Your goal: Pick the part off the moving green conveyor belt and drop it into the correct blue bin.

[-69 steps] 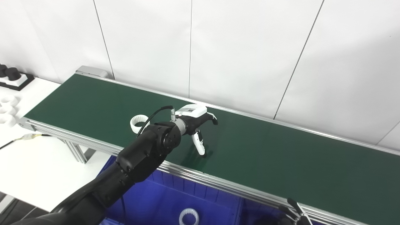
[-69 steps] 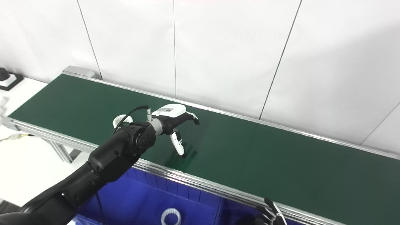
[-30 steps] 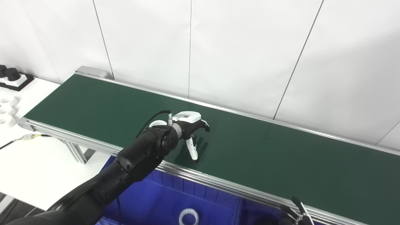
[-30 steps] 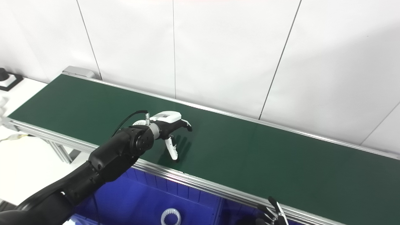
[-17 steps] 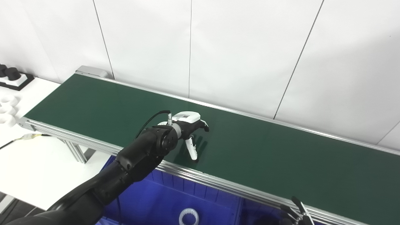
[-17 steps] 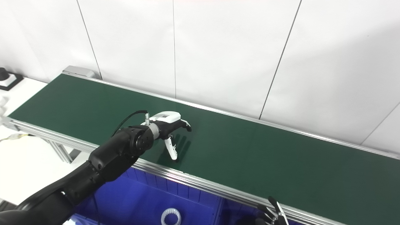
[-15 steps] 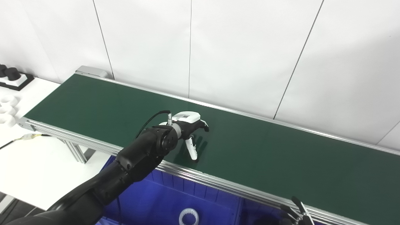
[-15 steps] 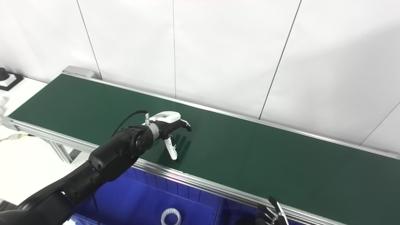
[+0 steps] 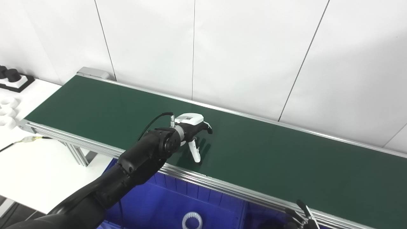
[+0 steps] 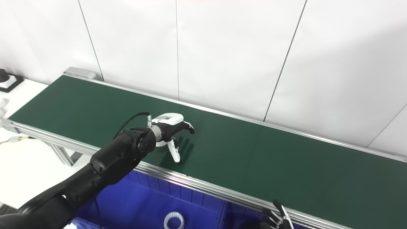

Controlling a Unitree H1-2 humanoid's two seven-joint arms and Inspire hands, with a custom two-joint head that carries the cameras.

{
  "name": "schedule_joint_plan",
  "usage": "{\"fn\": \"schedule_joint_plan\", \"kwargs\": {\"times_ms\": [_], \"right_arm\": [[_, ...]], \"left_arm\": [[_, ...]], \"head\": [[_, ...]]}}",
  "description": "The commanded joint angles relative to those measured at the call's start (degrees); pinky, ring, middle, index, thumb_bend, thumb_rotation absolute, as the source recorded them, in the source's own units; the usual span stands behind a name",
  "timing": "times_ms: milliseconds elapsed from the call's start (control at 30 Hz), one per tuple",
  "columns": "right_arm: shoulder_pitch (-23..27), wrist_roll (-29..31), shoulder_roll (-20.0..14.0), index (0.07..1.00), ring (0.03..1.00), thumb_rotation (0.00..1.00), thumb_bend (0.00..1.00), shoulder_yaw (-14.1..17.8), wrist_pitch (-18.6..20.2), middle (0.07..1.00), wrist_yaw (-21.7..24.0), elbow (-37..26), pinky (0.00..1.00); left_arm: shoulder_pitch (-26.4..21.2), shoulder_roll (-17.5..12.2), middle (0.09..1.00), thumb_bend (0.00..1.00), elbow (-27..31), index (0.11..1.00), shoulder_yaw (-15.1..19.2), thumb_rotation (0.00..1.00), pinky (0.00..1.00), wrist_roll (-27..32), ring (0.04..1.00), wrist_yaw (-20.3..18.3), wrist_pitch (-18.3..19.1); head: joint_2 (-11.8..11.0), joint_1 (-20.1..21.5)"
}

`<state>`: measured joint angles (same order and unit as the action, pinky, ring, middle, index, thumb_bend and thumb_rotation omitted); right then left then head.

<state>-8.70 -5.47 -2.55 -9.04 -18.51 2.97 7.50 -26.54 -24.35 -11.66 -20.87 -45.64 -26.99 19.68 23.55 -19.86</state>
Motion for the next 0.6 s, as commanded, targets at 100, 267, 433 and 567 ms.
{"fn": "schedule_joint_plan", "kwargs": {"times_ms": [100,267,433,567], "right_arm": [[0.46,0.67,0.38,0.909,0.736,0.62,0.38,0.19,-1.68,0.781,0.22,-1.19,0.65],[0.33,0.97,0.36,0.908,0.738,0.61,0.38,0.17,-1.64,0.782,0.41,-1.33,0.66],[0.15,0.24,0.37,0.906,0.732,0.64,0.39,0.14,-1.69,0.778,0.14,-1.56,0.65],[-0.04,0.16,0.33,0.905,0.733,0.64,0.38,0.13,-1.18,0.778,0.2,-2.17,0.65]], "left_arm": [[-2.53,-1.36,0.9,0.85,0.26,0.829,0.33,0.0,0.91,-0.16,0.883,1.66,-0.75],[-2.33,-1.35,0.903,0.85,0.31,0.83,0.3,0.0,0.91,-0.23,0.886,1.88,-0.72],[-2.14,-1.46,0.894,0.85,-0.35,0.831,0.25,0.0,0.91,-0.3,0.885,2.45,-0.9],[-1.93,-1.62,0.887,0.85,-0.28,0.83,-0.12,0.0,0.91,-0.72,0.879,2.59,-0.71]], "head": [[0.1,0.0],[0.18,0.05],[0.23,0.1],[0.52,0.02]]}}
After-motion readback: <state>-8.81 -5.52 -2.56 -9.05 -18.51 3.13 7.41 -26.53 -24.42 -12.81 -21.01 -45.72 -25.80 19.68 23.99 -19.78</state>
